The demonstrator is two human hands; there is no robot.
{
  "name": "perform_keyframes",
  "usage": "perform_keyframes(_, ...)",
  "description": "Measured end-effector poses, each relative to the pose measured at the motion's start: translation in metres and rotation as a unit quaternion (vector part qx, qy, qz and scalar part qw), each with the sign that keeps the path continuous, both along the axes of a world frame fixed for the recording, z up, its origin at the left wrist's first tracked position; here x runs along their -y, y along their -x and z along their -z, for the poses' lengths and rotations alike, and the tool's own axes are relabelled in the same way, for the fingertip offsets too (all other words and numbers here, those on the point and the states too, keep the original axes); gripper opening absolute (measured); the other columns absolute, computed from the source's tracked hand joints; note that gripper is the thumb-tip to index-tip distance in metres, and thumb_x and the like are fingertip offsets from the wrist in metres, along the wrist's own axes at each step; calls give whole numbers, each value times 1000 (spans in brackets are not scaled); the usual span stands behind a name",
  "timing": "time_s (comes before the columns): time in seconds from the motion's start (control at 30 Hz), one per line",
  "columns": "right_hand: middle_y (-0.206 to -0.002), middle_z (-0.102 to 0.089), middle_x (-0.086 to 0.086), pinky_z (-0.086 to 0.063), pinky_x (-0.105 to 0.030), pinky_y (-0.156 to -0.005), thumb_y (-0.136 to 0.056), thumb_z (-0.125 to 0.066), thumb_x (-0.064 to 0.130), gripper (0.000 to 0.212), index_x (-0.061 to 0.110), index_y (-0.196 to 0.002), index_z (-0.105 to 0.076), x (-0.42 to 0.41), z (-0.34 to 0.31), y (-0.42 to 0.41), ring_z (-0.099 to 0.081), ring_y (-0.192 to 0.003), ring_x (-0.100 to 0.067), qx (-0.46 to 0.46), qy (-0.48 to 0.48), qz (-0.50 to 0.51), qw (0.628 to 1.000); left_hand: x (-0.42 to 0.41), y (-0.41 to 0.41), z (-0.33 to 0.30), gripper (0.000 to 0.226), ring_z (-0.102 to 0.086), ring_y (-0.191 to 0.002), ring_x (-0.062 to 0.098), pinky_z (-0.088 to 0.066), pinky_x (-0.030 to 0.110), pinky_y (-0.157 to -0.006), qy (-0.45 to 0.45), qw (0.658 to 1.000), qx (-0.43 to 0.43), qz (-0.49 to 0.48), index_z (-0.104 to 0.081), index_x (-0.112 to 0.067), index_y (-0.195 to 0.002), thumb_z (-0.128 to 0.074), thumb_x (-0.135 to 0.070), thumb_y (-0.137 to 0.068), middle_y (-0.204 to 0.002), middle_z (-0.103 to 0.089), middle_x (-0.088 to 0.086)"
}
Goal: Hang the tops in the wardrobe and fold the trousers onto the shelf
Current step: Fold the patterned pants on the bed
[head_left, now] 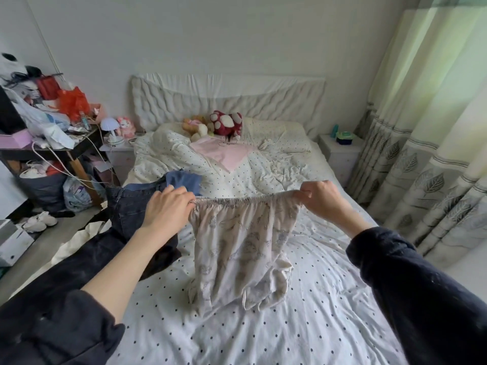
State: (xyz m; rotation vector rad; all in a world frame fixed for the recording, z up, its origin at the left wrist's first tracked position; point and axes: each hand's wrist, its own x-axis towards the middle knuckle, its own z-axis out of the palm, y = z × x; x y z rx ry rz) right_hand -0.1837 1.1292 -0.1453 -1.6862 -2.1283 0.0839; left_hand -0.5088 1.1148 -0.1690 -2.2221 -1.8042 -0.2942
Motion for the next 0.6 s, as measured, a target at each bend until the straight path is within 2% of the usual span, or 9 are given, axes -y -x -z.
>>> perform_keyframes(0.13,-86,-68,-19,-49,-32,-70,-94,-57,20,28,-5,-88,-68,-35,-55,1,-63,-80,-32,-102,-62,61,991,-20,-14,-71,28,-52,-92,19,-39,28,-69,-27,997,72,18,-65,-16,-109,-48,-34,-96,-101,-61,1)
perform_keyframes(0.2,-97,-69,-19,-46,-28,-73,-91,-61,17,22,-2,-98,-69,-49,-85,2,-64,-91,-32,-181,-79,81,977,-23,-28,-105,29,-48,-86,16,-31,25,-65,-15,996,90,20,-63,-16,-110,-44,-34,-99,-99,-58,5)
perform_keyframes(0.23,-100,-69,-18,-43,-25,-74,-90,-62,15,20,-1,-101,-69,-54,-98,3,-64,-94,-30,-211,-81,73,971,-25,-34,-117,31,-50,-91,18,-30,24,-66,6,994,101,27,-62,-16,-114,-43,-35,-99,-108,-60,7)
perform_keyframes(0.3,-100,-70,-14,-44,-23,-77,-87,-62,8,19,1,-102,-70,-56,-118,9,-65,-96,-26,-257,-77,34,963,-28,-44,-126,38,-54,-107,23,-42,28,-76,45,994,85,46,-61,-20,-121,-48,-45,-94,-131,-55,6)
perform_keyframes(0.37,-96,-70,-10,-47,-25,-80,-83,-59,4,19,4,-98,-70,-50,-132,17,-64,-93,-21,-274,-73,3,959,-34,-50,-118,49,-54,-113,23,-48,33,-84,74,996,30,40,-64,-23,-121,-50,-57,-87,-136,-50,4)
perform_keyframes(0.4,-95,-70,-7,-49,-26,-81,-82,-58,5,18,7,-95,-70,-46,-135,20,-64,-91,-18,-282,-66,-12,957,-36,-53,-111,51,-56,-111,24,-48,33,-82,97,995,13,25,-65,-23,-118,-48,-60,-87,-131,-54,5)
perform_keyframes(0.5,-95,-68,-3,-48,-22,-74,-86,-59,16,11,12,-92,-68,-37,-139,25,-61,-86,-14,-308,-33,-50,949,-38,-60,-90,44,-58,-85,25,-44,31,-69,142,990,-4,12,-70,-13,-97,-43,-48,-96,-82,-57,3)
perform_keyframes(0.53,-92,-67,-2,-47,-21,-70,-88,-61,23,13,12,-92,-67,-34,-138,26,-60,-82,-13,-297,-31,-54,953,-39,-62,-84,42,-58,-81,25,-45,31,-68,144,989,-5,10,-68,-10,-88,-42,-42,-97,-74,-53,2)
perform_keyframes(0.6,-81,-62,3,-43,-16,-61,-85,-67,31,21,10,-90,-64,-32,-135,26,-55,-73,-10,-230,-37,-41,972,-42,-62,-78,40,-60,-85,26,-43,30,-68,133,991,-9,-8,-56,-12,-70,-43,-40,-96,-77,-57,4)
